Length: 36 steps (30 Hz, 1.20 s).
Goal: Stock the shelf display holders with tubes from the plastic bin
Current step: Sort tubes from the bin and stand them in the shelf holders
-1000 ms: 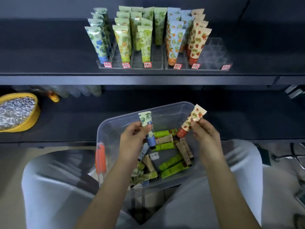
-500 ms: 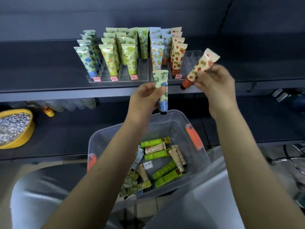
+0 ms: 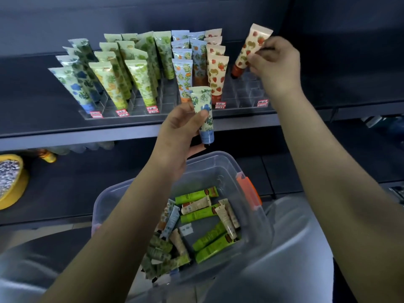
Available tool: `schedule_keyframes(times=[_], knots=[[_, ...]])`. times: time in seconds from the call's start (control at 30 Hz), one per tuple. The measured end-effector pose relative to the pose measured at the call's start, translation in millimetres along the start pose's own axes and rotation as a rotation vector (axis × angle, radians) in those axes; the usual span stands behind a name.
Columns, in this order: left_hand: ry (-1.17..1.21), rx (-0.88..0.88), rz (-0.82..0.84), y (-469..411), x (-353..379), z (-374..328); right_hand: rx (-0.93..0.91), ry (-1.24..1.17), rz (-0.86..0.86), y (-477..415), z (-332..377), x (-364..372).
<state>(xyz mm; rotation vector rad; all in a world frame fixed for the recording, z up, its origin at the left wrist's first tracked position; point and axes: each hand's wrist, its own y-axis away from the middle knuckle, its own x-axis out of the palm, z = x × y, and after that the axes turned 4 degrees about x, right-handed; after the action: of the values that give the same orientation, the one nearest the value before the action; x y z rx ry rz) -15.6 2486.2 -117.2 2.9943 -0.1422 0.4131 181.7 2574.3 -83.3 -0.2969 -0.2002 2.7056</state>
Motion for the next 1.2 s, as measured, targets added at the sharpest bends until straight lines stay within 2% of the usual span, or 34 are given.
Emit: schedule_keyframes(times=[0.33, 0.73, 1.2], knots=[[0.002, -0.01, -0.007, -16.2, 1.1, 3.5, -0.09, 0.196, 0.114, -51.2, -6.1, 28.8], [-0.062, -0.01, 0.003, -16.3, -10.1, 4.7, -0.09, 0.36, 0.109, -67.2, -14.0, 41.4], [-0.082, -0.019, -0.012, -10.6, -22.0, -1.1, -0.041, 0.329, 0.113, -60.7, -1.2, 26.4]])
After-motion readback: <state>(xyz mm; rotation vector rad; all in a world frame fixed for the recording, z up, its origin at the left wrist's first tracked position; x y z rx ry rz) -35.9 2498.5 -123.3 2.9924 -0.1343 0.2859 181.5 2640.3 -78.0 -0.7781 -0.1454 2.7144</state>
